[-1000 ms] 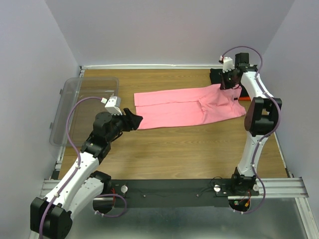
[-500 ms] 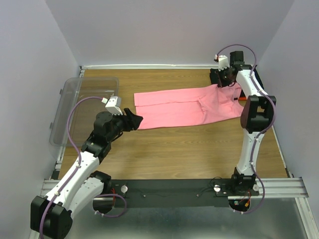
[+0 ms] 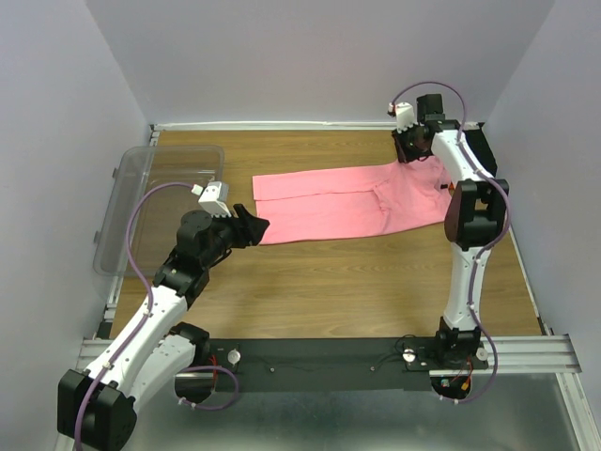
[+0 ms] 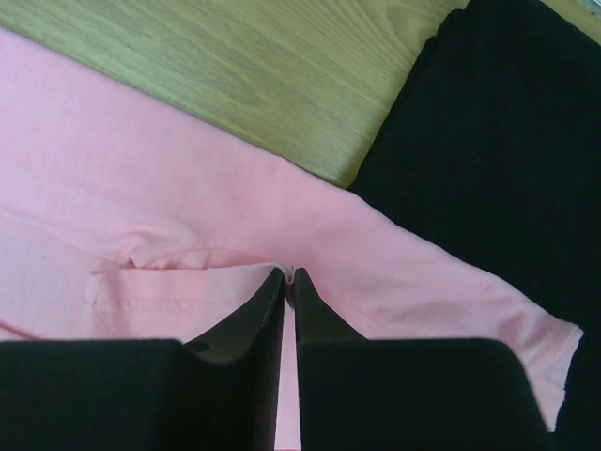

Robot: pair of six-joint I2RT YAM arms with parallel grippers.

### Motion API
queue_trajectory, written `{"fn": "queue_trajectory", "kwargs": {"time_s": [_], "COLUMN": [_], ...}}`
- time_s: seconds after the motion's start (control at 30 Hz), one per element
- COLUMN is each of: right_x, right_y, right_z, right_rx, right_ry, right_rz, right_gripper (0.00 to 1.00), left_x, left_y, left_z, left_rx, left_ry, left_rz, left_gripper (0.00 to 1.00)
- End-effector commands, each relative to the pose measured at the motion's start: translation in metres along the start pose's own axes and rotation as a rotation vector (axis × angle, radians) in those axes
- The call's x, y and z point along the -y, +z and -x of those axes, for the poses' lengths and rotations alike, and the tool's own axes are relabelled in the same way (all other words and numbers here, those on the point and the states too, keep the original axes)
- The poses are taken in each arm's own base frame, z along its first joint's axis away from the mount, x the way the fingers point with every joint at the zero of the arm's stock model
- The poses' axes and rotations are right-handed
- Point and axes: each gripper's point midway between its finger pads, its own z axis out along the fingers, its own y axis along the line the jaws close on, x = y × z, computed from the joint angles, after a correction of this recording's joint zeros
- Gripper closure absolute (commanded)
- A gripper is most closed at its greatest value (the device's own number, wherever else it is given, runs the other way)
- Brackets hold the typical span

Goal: Fold and stack the t-shirts
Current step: Fold the tshirt

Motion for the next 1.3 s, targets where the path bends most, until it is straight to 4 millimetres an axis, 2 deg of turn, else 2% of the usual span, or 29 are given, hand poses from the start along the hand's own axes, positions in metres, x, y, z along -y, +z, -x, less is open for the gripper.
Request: {"fn": "queue_trajectory", "kwargs": {"time_s": [0.0,0.03,0.07,0.17,0.23,0.27,0.3,0.33,0.37,0.4,0.43,0.47,0.5,0.53,0.57,0.6,0.63,0.67,0.7,0.73,0.77,0.8,0.87,0.9,0.93,0.97,1.0,1.1,1.27], "right_x": [0.012,0.015,0.020,0.033,0.035,0.023,0.015,0.002,-0.030,-0.058,-0.090,-0.141,-0.190,-0.223,-0.241,-0.295,-0.289,-0.321,-0.338,-0.368,-0.375,-0.398,-0.410,-0.423,-0.425,-0.426,-0.430,-0.430,-0.425], "right_y": [0.010,0.009,0.007,-0.004,-0.023,-0.024,-0.047,-0.054,-0.065,-0.078,-0.089,-0.089,-0.100,-0.099,-0.091,-0.086,-0.078,-0.068,-0.063,-0.065,-0.051,-0.053,-0.038,-0.038,-0.032,-0.029,-0.020,-0.008,0.014], "right_z": [-0.003,0.000,0.000,0.008,0.023,0.021,0.035,0.036,0.047,0.031,0.029,-0.008,-0.012,-0.034,-0.047,-0.082,-0.088,-0.080,-0.083,-0.079,-0.072,-0.061,-0.052,-0.041,-0.045,-0.032,-0.035,-0.026,-0.035], "right_rx": [-0.033,-0.029,-0.036,-0.025,0.027,0.035,0.087,0.109,0.180,0.185,0.209,0.154,0.172,0.127,0.094,0.022,0.010,0.045,0.041,0.058,0.069,0.096,0.105,0.131,0.116,0.137,0.121,0.116,0.073], "right_ry": [-0.002,0.001,0.007,0.047,0.069,0.073,0.065,0.041,0.004,-0.078,-0.156,-0.186,-0.385,-0.459,-0.552,-0.646,-0.642,-0.758,-0.789,-0.829,-0.836,-0.864,-0.881,-0.897,-0.901,-0.898,-0.898,-0.884,-0.921], "right_rz": [-0.056,-0.073,-0.106,-0.178,-0.196,-0.143,-0.117,-0.058,0.102,0.208,0.319,0.507,0.590,0.650,0.632,0.703,0.653,0.588,0.575,0.582,0.531,0.529,0.461,0.452,0.437,0.396,0.389,0.334,0.292], "right_gripper": [0.79,0.74,0.65,0.56,0.51,0.51,0.49,0.49,0.49,0.47,0.45,0.43,0.42,0.41,0.40,0.39,0.38,0.38,0.37,0.37,0.37,0.37,0.37,0.37,0.37,0.37,0.37,0.37,0.38], "left_x": [-0.001,-0.002,-0.002,-0.005,-0.007,-0.010,-0.013,-0.013,-0.014,-0.017,-0.021,-0.021,-0.021,-0.021,-0.017,-0.014,-0.011,-0.012,-0.008,-0.009,-0.007,-0.004,0.003,0.002,0.003,0.005,0.008,0.013,0.015], "left_y": [0.001,0.001,0.001,0.002,0.003,0.004,0.007,0.007,0.008,0.010,0.009,0.008,0.007,0.005,0.000,-0.005,-0.011,-0.020,-0.033,-0.046,-0.054,-0.073,-0.095,-0.103,-0.109,-0.115,-0.127,-0.148,-0.168], "left_z": [0.000,0.001,0.000,-0.001,-0.005,-0.008,-0.014,-0.021,-0.024,-0.027,-0.031,-0.031,-0.025,-0.021,-0.009,0.013,0.026,0.031,0.051,0.067,0.075,0.089,0.103,0.102,0.103,0.105,0.109,0.112,0.115], "left_rx": [0.007,0.008,0.006,0.005,-0.006,-0.016,-0.036,-0.058,-0.070,-0.080,-0.092,-0.095,-0.077,-0.068,-0.032,0.029,0.065,0.069,0.144,0.195,0.227,0.286,0.357,0.365,0.379,0.393,0.430,0.485,0.535], "left_ry": [0.015,0.013,0.014,0.006,-0.012,-0.028,-0.054,-0.066,-0.074,-0.084,-0.093,-0.094,-0.091,-0.079,-0.063,-0.043,-0.028,-0.006,0.003,0.012,0.021,0.029,0.028,0.022,0.017,0.014,0.008,-0.007,-0.023], "left_rz": [-0.002,0.000,0.000,0.015,0.024,0.036,0.046,0.044,0.048,0.058,0.078,0.083,0.090,0.099,0.096,0.116,0.128,0.149,0.163,0.198,0.207,0.216,0.207,0.216,0.214,0.206,0.192,0.169,0.157], "left_gripper": [0.35,0.35,0.35,0.35,0.35,0.35,0.35,0.35,0.35,0.35,0.35,0.36,0.36,0.36,0.36,0.36,0.36,0.36,0.36,0.36,0.36,0.35,0.34,0.34,0.34,0.34,0.34,0.34,0.32]}}
